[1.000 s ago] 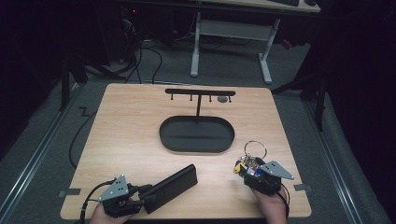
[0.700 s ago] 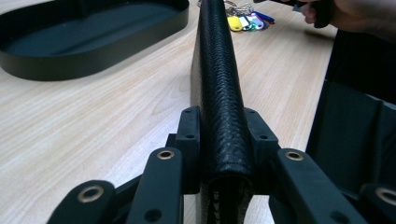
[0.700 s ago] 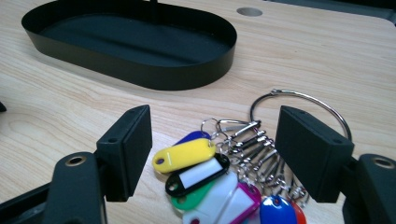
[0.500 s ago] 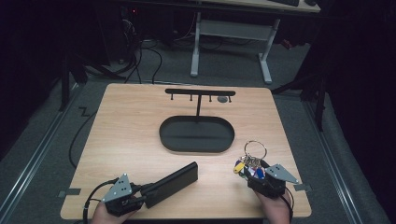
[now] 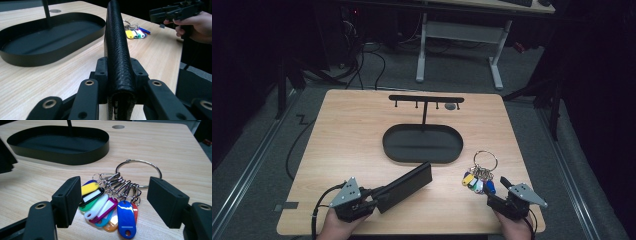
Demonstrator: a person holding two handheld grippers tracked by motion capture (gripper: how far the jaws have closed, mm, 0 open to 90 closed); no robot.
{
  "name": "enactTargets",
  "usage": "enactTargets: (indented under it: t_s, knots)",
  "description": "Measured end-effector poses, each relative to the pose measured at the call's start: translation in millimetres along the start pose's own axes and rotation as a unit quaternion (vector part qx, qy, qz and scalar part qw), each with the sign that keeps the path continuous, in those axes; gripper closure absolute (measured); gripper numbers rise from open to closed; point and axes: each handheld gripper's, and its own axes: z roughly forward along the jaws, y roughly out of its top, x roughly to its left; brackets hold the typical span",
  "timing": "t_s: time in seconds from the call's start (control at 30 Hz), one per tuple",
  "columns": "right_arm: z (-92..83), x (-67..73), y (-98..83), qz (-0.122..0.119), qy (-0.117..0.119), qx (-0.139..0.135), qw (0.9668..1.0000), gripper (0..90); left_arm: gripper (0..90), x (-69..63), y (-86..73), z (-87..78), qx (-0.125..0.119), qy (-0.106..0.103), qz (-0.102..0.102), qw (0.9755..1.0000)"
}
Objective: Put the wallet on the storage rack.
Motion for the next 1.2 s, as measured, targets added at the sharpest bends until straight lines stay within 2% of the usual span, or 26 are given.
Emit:
enactTargets:
  t_s: [0.1,0.13,0.17,0.27,0.37,0.5,0.57,0.63,0.8,0.93,1.03,1.2]
  knots:
    - [4.8,-1.5,0.7,0.004,0.014,0.001,0.9999,27.6,72.9,3.1,7.9,4.9,-0.011,0.011,-0.01,0.9998]
    - [6.8,-0.3,2.3,0.015,0.03,-0.005,0.9994,27.4,72.9,4.7,11.2,6.1,-0.015,0.011,-0.014,0.9997]
    - [6.8,-0.3,2.3,0.015,0.03,-0.005,0.9994,27.4,72.9,6.1,14.7,7.5,-0.017,0.014,-0.014,0.9997]
    - [10.7,4.3,2.5,0.0,0.047,-0.003,0.9989,27.4,72.9,9.4,24.9,12.2,-0.017,0.03,-0.018,0.9992]
    - [13.9,7.4,0.3,-0.028,0.059,0.002,0.9979,27.4,72.9,10.9,31.0,15.6,-0.026,0.042,-0.03,0.9983]
    - [16.0,5.3,0.6,-0.031,0.073,0.001,0.9968,27.3,72.9,12.2,35.2,21.6,-0.037,0.051,-0.029,0.9976]
    - [13.8,3.2,2.0,-0.031,0.071,-0.006,0.997,27.3,72.9,14.3,37.4,24.5,-0.041,0.049,-0.031,0.9975]
    - [9.8,-1.0,2.7,-0.018,0.069,-0.018,0.9973,27.5,72.8,17.0,40.3,27.5,-0.04,0.047,-0.031,0.9976]
    - [-5.2,-10.3,-0.8,-0.003,0.045,-0.025,0.9986,27.7,72.8,21.6,52.7,32.2,-0.036,0.043,-0.012,0.9984]
    - [-15.7,-15.6,-6.6,0.02,0.034,-0.028,0.9988,27.8,72.8,26.2,58.4,37.6,-0.036,0.035,-0.009,0.9987]
    - [-17.4,-17.7,-9.4,0.02,0.023,-0.025,0.9992,27.9,72.8,32.6,62.5,45.2,-0.027,0.033,0.005,0.9991]
    - [-18.3,-16.8,-13.2,0.015,0.018,-0.015,0.9996,27.9,72.8,48.9,66.8,62.4,-0.024,0.031,0.002,0.9992]
